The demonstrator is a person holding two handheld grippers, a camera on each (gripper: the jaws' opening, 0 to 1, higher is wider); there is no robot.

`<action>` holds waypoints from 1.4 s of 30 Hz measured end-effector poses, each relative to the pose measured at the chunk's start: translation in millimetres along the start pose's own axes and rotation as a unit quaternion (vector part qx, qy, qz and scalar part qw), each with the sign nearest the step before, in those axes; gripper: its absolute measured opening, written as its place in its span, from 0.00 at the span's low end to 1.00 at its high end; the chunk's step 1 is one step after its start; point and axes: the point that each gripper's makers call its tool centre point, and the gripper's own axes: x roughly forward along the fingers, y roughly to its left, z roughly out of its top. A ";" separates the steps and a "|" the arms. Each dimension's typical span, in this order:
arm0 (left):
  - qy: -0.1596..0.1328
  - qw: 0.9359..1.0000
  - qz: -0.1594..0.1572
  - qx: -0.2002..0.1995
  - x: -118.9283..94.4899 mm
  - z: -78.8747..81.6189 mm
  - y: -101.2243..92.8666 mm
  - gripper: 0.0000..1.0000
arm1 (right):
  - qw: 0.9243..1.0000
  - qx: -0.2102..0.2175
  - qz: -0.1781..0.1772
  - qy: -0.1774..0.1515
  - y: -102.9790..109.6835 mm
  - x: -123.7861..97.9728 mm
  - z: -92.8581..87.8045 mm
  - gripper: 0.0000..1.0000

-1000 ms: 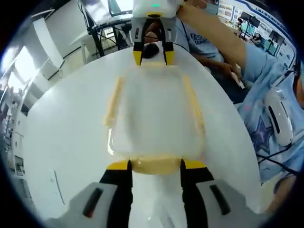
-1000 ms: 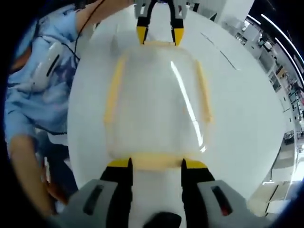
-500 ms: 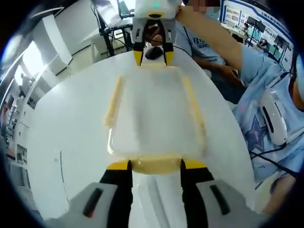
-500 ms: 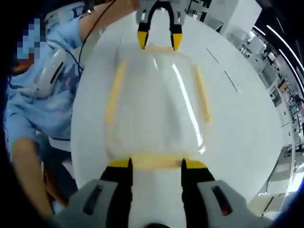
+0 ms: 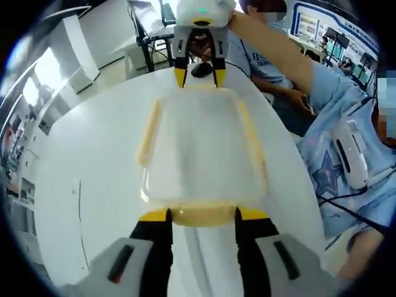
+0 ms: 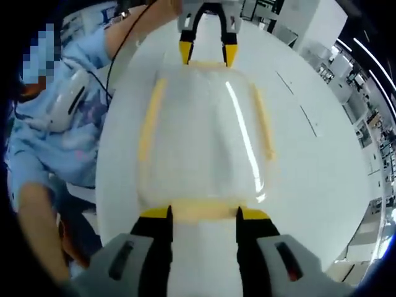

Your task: Snap each plastic latch of the storage box into its locked position after aligning the lid with the box until every specified latch is closed and the lid sits flush.

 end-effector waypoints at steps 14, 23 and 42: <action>-0.013 0.999 0.003 -0.031 -13.6 -26.7 6.8 0.39 | 1.000 -0.026 0.010 -0.011 -16.2 8.8 33.8 0.39; -0.023 0.998 0.009 -0.051 -22.5 -70.7 -10.9 0.39 | 0.999 -0.043 0.017 -0.019 -9.9 31.9 59.5 0.39; -0.009 0.996 0.025 -0.082 -50.3 -125.7 -35.7 0.39 | 0.996 -0.070 0.036 -0.048 7.7 68.4 107.2 0.39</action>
